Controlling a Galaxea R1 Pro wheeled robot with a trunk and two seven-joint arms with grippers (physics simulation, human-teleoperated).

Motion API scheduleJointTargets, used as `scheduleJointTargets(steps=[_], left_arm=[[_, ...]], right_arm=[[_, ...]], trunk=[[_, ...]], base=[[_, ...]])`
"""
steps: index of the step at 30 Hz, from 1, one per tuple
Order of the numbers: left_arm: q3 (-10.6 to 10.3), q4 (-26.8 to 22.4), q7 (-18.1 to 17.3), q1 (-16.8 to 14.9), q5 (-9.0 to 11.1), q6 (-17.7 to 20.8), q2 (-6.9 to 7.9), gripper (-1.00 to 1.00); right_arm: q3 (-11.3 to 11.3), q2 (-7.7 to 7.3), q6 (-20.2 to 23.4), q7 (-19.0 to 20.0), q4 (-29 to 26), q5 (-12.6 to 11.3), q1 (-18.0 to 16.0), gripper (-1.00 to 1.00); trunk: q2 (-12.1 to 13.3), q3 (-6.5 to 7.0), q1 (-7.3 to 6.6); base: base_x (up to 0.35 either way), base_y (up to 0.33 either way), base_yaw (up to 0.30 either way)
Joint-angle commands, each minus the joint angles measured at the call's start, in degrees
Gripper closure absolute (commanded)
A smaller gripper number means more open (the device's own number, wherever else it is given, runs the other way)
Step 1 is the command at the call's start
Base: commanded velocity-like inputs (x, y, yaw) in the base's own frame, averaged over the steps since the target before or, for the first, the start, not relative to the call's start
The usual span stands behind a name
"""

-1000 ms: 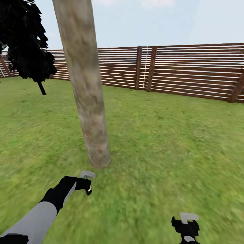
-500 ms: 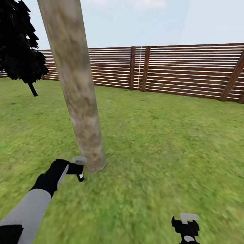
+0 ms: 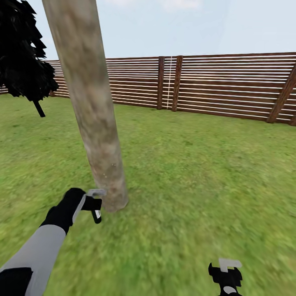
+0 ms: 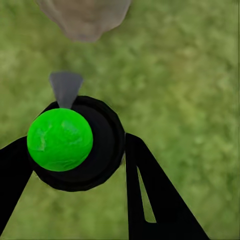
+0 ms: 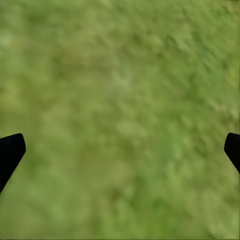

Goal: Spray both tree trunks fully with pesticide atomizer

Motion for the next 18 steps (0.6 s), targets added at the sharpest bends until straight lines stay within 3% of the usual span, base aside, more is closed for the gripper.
scheduleJointTargets(steps=[1,6,9,12,14,18], left_arm=[[0.09,0.08,-0.48,0.01,-0.62,0.13,-0.17,1.0],[0.1,0.3,-0.49,0.02,-0.17,0.06,-0.5,1.0],[0.2,0.98,-0.56,0.34,-0.43,-0.01,0.05,1.0],[0.01,3.27,0.15,2.96,-0.9,-0.35,0.39,1.0],[-0.1,3.49,0.67,3.37,-0.96,-0.52,-0.22,1.0],[-0.11,3.5,0.98,3.42,-0.95,-0.54,-3.31,1.0]], right_arm=[[-0.46,-0.01,-0.2,-0.22,0.1,0.6,-0.05,-1.0],[-0.46,-0.01,-0.2,-0.22,0.1,0.6,-0.05,-1.0],[-0.46,-0.01,-0.2,-0.22,0.1,0.6,-0.05,-1.0],[-0.46,-0.01,-0.2,-0.28,0.1,0.6,-0.03,-1.0],[-0.46,0.03,-0.2,-0.3,0.1,0.6,-0.04,-1.0],[-0.46,0.04,-0.2,-0.3,0.1,0.6,-0.05,-1.0]], trunk=[[-0.02,-0.05,0.02],[-0.02,-0.05,0.02],[-0.02,-0.05,0.02],[-0.02,-0.05,0.02],[-0.02,-0.05,0.02],[-0.02,-0.05,0.02]], base=[[0.326,0.0,0.0],[0.336,-0.008,0.0],[0.256,-0.03,0.0],[0.038,-0.003,0.0],[0.008,-0.001,0.037],[0.001,0.0,0.236]])
